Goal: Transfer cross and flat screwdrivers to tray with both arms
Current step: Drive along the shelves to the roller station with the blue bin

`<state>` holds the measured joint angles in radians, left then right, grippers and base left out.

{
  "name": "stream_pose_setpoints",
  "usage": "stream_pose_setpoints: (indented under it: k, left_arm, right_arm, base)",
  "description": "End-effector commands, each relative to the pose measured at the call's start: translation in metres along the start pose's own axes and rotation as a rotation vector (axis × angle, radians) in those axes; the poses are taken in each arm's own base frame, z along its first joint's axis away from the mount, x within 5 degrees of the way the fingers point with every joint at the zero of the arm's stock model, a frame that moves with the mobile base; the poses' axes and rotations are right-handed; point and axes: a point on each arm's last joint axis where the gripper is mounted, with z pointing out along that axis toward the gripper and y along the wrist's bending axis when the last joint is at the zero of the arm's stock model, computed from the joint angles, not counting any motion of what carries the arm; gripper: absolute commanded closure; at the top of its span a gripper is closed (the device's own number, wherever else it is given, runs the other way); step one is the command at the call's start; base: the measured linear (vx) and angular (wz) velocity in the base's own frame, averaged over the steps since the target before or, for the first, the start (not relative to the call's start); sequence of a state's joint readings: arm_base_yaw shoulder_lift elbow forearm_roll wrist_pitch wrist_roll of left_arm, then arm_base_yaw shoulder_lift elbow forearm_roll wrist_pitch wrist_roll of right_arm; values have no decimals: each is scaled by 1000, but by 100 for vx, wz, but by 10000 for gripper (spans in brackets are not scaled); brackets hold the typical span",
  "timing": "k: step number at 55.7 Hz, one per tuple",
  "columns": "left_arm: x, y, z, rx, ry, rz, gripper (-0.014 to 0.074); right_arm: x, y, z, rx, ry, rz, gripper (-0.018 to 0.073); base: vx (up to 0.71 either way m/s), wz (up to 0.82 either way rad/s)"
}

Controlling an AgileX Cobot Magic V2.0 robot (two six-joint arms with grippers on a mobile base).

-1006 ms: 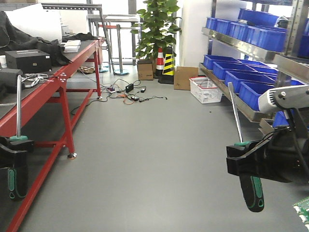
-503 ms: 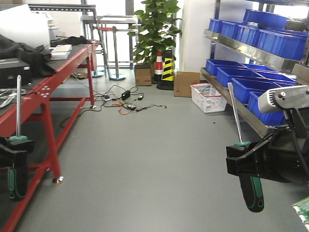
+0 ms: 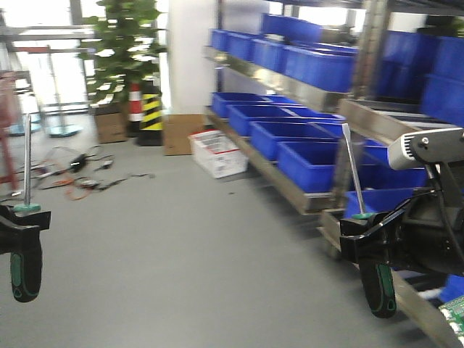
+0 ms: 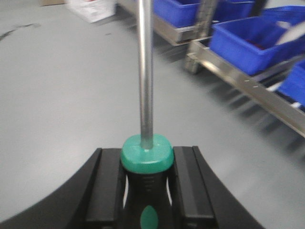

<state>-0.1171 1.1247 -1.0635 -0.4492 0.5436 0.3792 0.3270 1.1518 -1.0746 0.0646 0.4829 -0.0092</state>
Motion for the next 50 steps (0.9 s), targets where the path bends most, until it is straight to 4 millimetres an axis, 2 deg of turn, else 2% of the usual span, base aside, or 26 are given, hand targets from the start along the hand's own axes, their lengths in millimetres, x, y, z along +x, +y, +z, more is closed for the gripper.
stream_pose_setpoints:
  k: [1,50]
  left_arm:
    - [-17,-2,-12,-11,-125,-20,594]
    - [-17,-2,-12,-11,-125,-20,594]
  right_arm:
    - [-20,1,-14,1,-142,-16,567]
    - [-20,1,-14,1,-142,-16,567]
  base:
    - [45,-81]
    - [39,-89]
